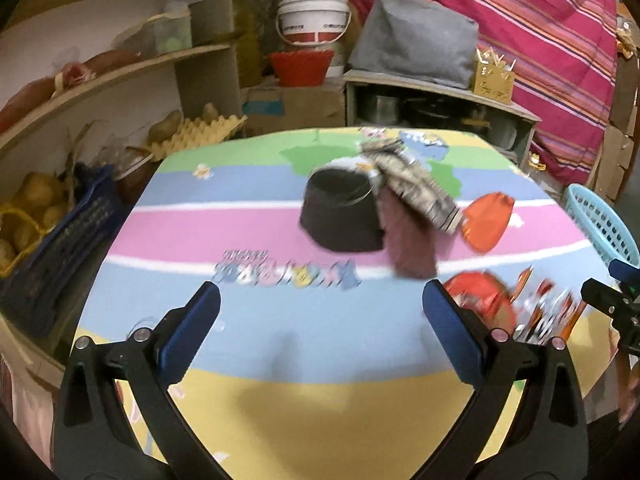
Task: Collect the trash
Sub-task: 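Move both tools back over the table toward the remaining wrappers, then grasp the red wrapper with the left gripper while the right grasps the clear snack bag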
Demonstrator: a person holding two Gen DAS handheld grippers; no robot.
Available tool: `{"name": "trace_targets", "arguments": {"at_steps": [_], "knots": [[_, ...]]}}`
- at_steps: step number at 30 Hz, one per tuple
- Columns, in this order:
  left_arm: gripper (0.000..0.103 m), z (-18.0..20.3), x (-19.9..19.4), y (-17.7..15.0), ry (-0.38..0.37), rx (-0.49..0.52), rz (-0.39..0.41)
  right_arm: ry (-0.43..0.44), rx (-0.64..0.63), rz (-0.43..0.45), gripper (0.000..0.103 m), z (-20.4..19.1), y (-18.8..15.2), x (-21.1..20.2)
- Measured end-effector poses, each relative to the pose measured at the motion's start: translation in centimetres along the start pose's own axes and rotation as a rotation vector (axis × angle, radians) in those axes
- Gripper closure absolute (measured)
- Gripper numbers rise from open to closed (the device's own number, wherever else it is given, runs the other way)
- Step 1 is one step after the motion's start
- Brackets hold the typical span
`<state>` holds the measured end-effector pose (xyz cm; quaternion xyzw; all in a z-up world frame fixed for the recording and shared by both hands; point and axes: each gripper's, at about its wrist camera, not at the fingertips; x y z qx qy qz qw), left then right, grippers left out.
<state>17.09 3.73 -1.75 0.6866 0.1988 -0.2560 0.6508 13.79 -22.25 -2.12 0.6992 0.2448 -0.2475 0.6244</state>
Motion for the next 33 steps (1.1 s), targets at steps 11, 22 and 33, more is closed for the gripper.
{"name": "trace_targets", "arguments": {"at_steps": [11,22,33], "knots": [[0.005,-2.9,-0.7,-2.3,0.024,-0.044,-0.022,0.033,-0.045,-0.067,0.011,-3.3,-1.7,2.6],[0.005,0.1,-1.3,-1.7,-0.005,-0.019,-0.012,0.102,-0.053,-0.052,0.08,-2.1,-0.8,3.8],[0.005,7.0,-0.8,-1.9,-0.125,0.031,-0.042,0.079,-0.028,-0.011,0.099,2.4,0.4,3.1]]}}
Point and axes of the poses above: each gripper's, at about its wrist camera, not at the fingertips, and x roughly the way its jaws point, z to its right, y to its top, and after that the axes turned 3 degrees about z, right-handed
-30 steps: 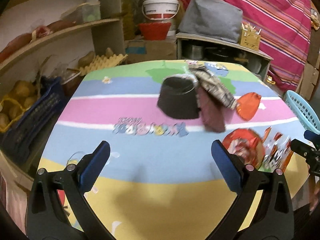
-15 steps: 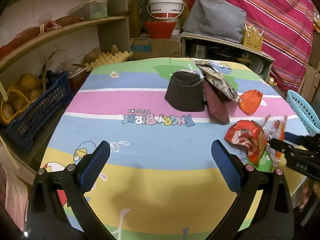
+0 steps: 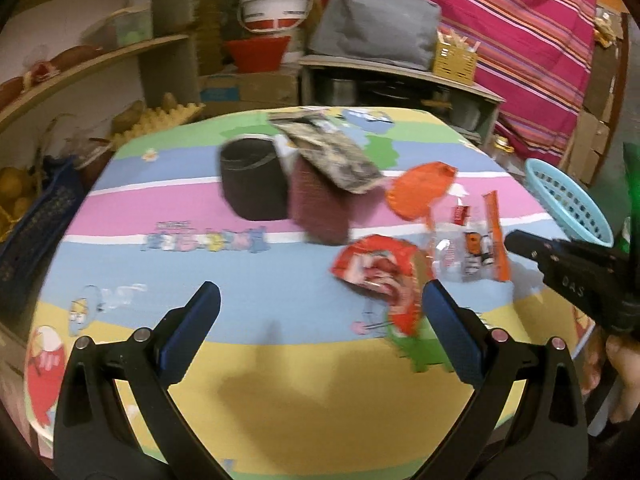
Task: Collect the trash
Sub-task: 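Grasp the red wrapper with the left gripper while the right grasps the clear snack bag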
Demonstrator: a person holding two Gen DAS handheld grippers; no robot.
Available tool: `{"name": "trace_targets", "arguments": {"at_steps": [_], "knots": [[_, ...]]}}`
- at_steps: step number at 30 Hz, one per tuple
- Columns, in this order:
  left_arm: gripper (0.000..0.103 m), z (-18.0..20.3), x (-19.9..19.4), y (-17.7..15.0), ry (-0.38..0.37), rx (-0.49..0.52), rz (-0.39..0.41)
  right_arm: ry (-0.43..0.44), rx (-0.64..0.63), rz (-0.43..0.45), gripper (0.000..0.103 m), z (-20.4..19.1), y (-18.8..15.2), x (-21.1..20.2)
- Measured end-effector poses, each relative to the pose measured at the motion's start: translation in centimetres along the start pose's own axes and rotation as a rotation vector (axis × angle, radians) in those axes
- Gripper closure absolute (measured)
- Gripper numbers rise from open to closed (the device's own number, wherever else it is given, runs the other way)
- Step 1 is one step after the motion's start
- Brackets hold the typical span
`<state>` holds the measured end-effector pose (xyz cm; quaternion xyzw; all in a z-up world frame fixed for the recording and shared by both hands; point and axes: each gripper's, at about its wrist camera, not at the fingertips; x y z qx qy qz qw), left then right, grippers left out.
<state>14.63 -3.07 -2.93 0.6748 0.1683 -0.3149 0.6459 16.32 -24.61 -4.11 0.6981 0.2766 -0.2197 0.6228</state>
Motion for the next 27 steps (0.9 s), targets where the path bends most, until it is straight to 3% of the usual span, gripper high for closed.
{"name": "trace_targets", "arguments": {"at_steps": [4,7,10,13,14,15,16,17,21,25,27], "knots": [[0.01,2.1,0.7,-0.1,-0.029,0.031,-0.011,-0.029,0.025,0.016,0.099,2.0,0.3,-0.9],[0.02,2.9,1.1,0.0,-0.046,0.041,-0.024,-0.028,0.035,0.015,0.099,3.0,0.5,-1.2],[0.035,3.5,1.8,0.2,-0.07,0.037,-0.041,-0.036,0.046,0.017,0.098,3.9,0.6,-1.4],[0.064,3.6,2.8,0.3,-0.094,0.031,-0.075,-0.048,0.07,0.006,0.097,4.7,0.5,-1.2],[0.076,3.6,3.0,0.3,-0.106,0.025,-0.084,-0.05,0.082,-0.003,0.089,4.9,0.5,-1.0],[0.081,3.4,3.3,0.3,-0.126,0.013,-0.094,-0.048,0.09,-0.003,0.08,5.1,0.4,-0.9],[0.085,3.2,3.5,0.4,-0.127,0.005,-0.099,-0.05,0.097,0.004,0.052,5.1,0.3,-0.9],[0.086,3.1,3.4,0.4,-0.12,0.002,-0.098,-0.06,0.103,0.026,0.034,5.0,0.4,-1.2],[0.086,1.6,2.4,0.6,-0.106,-0.01,-0.073,-0.03,0.07,0.039,0.032,3.4,0.9,-1.0],[0.086,-0.7,0.8,1.1,-0.062,-0.013,-0.036,-0.006,0.036,0.055,0.008,0.8,1.6,-0.3],[0.086,-2.2,0.2,1.5,-0.04,-0.018,-0.027,-0.003,0.018,0.049,0.008,-0.5,1.8,0.1]]}}
Point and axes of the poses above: each gripper's, at about its wrist camera, not at the fingertips, and x roughly the way its jaws point, z to its right, y to its top, and after that the axes turned 3 degrees about z, right-handed
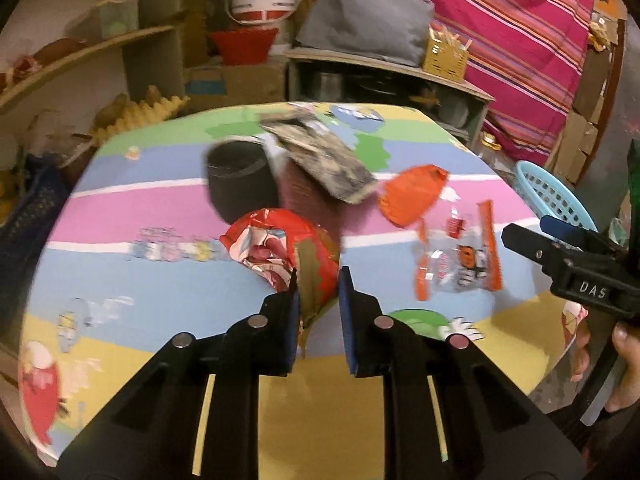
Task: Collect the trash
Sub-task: 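Grasp the red wrapper with the left gripper while the right grasps the clear snack bag, then carry both wrappers to the blue basket and open both grippers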
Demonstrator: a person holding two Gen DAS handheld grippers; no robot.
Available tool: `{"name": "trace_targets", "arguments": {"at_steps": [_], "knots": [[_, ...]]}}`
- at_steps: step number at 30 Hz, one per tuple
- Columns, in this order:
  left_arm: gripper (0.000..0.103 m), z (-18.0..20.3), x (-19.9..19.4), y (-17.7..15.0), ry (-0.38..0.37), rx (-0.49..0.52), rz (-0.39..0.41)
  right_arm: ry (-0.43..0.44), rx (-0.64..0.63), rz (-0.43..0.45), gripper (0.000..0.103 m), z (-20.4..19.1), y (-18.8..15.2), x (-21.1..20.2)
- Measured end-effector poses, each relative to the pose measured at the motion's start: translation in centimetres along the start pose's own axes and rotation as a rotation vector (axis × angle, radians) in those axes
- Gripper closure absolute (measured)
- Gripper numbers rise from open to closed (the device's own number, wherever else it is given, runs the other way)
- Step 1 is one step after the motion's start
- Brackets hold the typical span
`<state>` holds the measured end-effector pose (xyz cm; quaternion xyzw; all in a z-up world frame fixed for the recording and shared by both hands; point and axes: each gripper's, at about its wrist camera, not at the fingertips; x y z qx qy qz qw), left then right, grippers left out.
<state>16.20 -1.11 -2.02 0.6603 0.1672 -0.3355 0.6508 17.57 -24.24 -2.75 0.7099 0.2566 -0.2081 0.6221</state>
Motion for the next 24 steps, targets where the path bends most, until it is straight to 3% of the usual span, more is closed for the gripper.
{"name": "trace_targets", "arguments": {"at_steps": [11,14,15,17,18,20,24], "knots": [[0.086,-5.4,-1.7,0.6,0.069,-0.066,0.035,-0.096,-0.061,-0.109,0.008,-3.9,-0.4,5.0],[0.086,-5.8,-2.0,0.7,0.077,-0.078,0.044,-0.11,-0.073,-0.09,0.01,-4.2,-0.8,5.3],[0.086,-5.8,-2.1,0.8,0.081,-0.079,0.047,-0.114,-0.085,-0.091,0.012,-4.4,-0.9,5.4],[0.086,-5.7,-2.0,0.9,0.088,-0.077,0.053,-0.086,-0.107,-0.109,0.039,-4.6,-1.0,5.6],[0.086,-5.8,-1.9,0.9,0.09,-0.077,0.053,-0.089,-0.107,-0.107,0.039,-4.6,-1.0,5.5],[0.086,-5.6,-1.8,1.1,0.089,-0.082,0.056,-0.1,-0.121,-0.089,0.052,-4.6,-0.7,4.9],[0.086,-4.8,-1.7,1.3,0.089,-0.076,0.068,-0.08,-0.117,-0.069,0.055,-3.8,-0.1,3.8]]}}
Point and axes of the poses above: each gripper's, at about its wrist camera, not at the fingertips, and x roughly the way its jaws point, z to its right, y to its top, and after that the axes turned 3 degrees about z, right-handed
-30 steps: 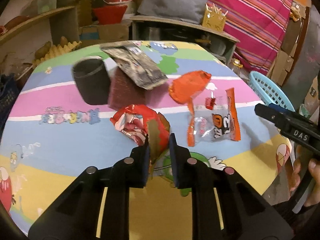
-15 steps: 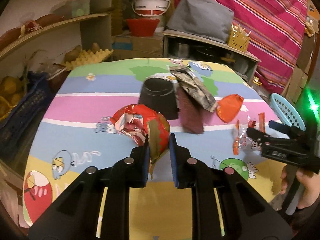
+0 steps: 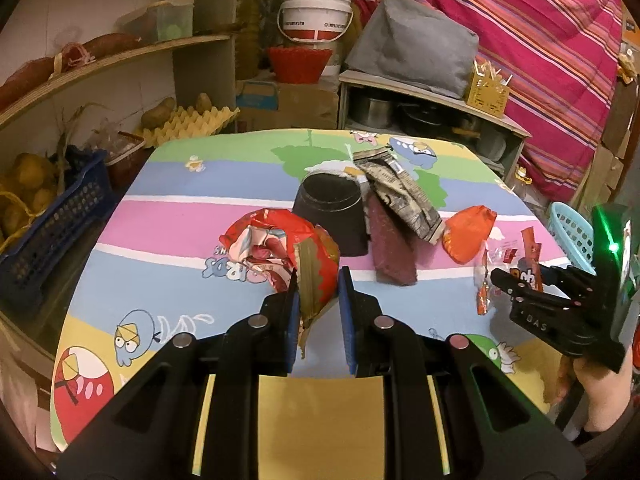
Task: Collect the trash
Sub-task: 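Carry both wrappers to the blue basket and open both grippers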
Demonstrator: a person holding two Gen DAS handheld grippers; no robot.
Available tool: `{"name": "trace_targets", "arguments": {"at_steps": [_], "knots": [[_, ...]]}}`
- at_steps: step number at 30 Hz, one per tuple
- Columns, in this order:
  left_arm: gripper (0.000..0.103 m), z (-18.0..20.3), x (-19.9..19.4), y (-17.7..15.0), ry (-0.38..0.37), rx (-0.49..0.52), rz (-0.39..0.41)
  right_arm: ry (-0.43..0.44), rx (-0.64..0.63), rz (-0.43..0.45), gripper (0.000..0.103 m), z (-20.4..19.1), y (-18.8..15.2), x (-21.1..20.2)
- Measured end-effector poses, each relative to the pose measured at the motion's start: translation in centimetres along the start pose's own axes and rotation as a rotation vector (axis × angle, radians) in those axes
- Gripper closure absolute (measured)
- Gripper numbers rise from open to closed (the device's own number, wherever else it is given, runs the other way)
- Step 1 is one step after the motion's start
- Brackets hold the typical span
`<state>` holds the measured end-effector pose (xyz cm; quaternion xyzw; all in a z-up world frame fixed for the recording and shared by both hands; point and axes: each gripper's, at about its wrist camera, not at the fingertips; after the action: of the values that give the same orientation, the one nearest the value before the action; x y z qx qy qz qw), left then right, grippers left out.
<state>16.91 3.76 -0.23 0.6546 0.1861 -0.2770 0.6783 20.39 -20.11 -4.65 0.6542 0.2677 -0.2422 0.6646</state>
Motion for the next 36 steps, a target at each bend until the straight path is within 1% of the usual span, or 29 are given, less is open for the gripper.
{"name": "trace_targets", "arguments": {"at_steps": [3,8,14,21,27,32,36], "knots": [[0.086,0.9,0.0,0.4,-0.009,0.005,0.004,0.002,0.014,0.024,0.057,1.2,0.5,-1.0],[0.086,2.9,0.0,1.4,-0.019,0.022,0.019,-0.002,0.054,0.076,0.057,4.4,1.8,-3.4],[0.086,7.0,0.4,3.3,-0.064,0.04,0.039,-0.038,0.1,0.122,0.057,10.2,3.0,-6.5],[0.086,14.1,1.4,6.0,-0.16,0.088,0.063,-0.148,0.161,0.136,0.057,18.2,3.5,-9.0],[0.086,21.7,2.6,8.2,-0.275,0.147,0.076,-0.247,0.225,0.143,0.057,25.1,3.3,-11.1],[0.086,28.5,3.4,8.3,-0.366,0.219,0.087,-0.288,0.263,0.145,0.057,29.6,2.7,-11.8],[0.086,33.0,4.5,7.8,-0.424,0.258,0.076,-0.309,0.275,0.141,0.057,31.4,2.3,-11.4]]}}
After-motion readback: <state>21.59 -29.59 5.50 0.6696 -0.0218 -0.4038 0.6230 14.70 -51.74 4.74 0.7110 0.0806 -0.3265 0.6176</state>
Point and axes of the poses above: each gripper's, at about its wrist camera, not at the fingertips, and x roughly the way its jaws point, z to its right, y to its top, and after that the axes turned 3 degrees about z, right-handed
